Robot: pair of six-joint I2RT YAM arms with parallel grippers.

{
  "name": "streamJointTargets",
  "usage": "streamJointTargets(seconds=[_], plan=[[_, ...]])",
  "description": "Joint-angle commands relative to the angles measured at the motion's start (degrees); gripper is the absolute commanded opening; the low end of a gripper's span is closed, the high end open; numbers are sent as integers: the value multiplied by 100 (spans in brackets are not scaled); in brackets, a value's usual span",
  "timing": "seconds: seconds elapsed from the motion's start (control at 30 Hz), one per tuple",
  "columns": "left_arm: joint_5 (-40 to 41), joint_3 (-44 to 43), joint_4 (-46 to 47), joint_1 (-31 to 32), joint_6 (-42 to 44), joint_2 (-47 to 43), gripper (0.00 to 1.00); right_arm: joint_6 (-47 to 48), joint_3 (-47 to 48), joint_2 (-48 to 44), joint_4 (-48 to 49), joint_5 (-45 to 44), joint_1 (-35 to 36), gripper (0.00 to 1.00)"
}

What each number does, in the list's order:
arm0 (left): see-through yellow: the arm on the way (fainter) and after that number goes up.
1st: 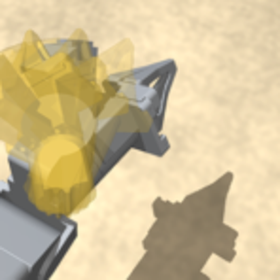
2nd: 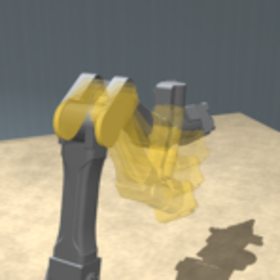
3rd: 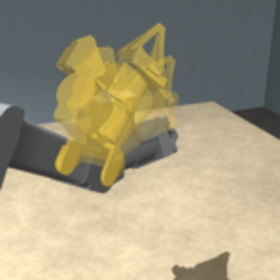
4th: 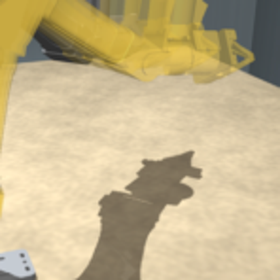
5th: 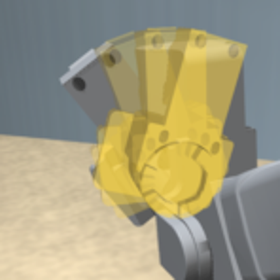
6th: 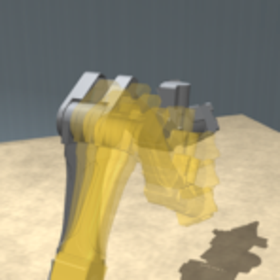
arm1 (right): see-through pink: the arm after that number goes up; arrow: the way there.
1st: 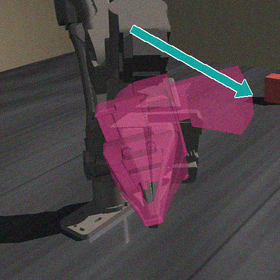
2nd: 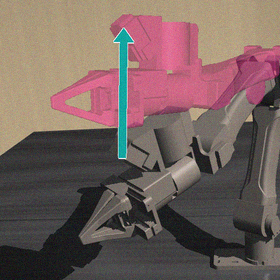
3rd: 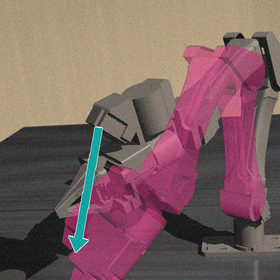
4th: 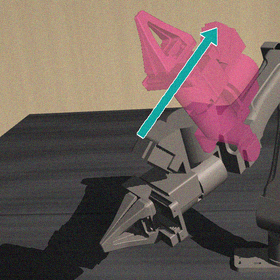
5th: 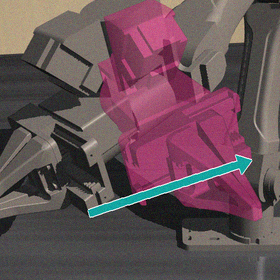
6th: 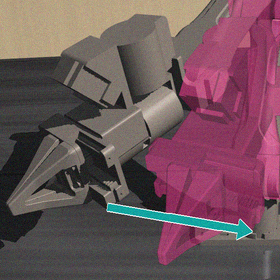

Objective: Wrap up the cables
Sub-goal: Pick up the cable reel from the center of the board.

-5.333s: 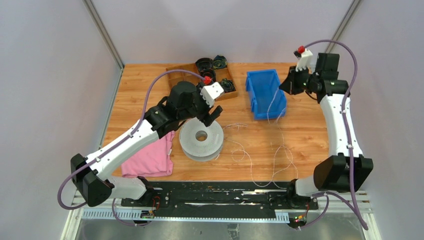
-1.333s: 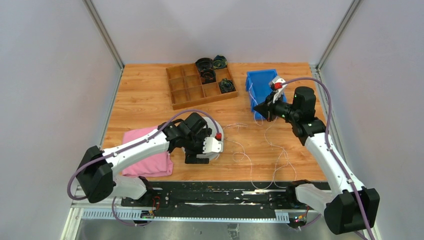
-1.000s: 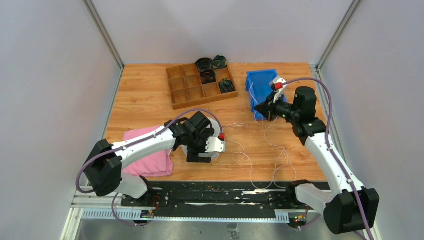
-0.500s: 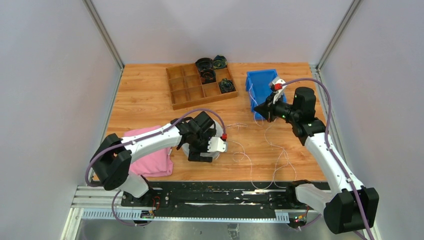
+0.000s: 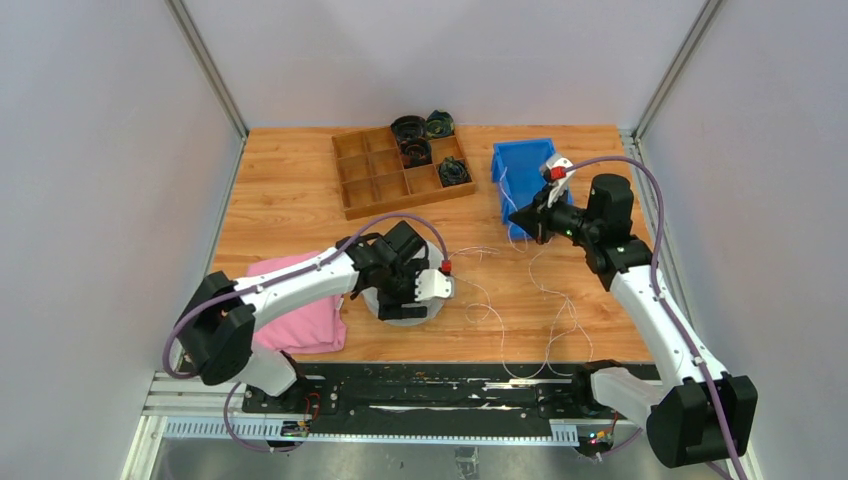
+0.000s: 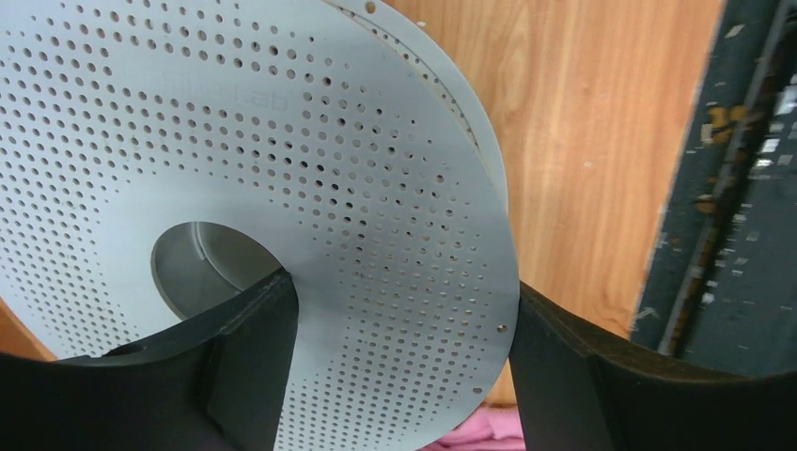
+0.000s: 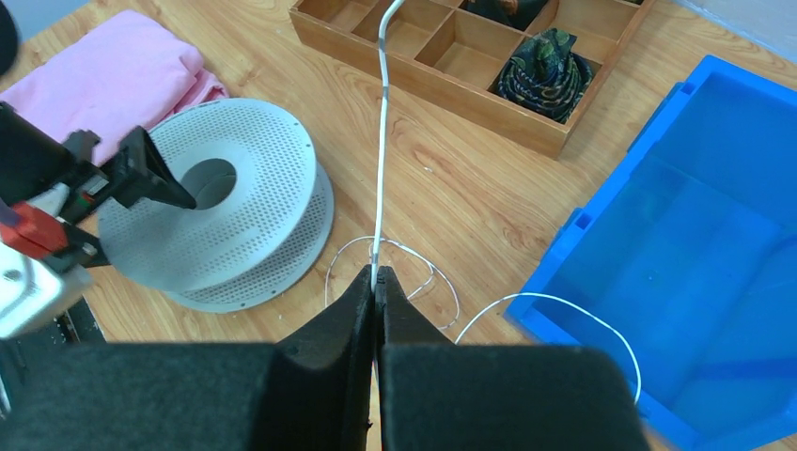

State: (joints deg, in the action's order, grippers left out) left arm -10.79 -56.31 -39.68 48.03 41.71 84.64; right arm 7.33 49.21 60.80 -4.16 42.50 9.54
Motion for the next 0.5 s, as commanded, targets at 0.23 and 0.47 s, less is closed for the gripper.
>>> streamJointTargets(seconds=[0.23,0.47], plan=[[-2984,-401,348,-1332,-1891,-1633,32,845,614,67,-1100,-155,-78,1],[-4731,78,2756,-1927,-4805,-1382,17,1381,1380,254,-2146,-92,-68,1]])
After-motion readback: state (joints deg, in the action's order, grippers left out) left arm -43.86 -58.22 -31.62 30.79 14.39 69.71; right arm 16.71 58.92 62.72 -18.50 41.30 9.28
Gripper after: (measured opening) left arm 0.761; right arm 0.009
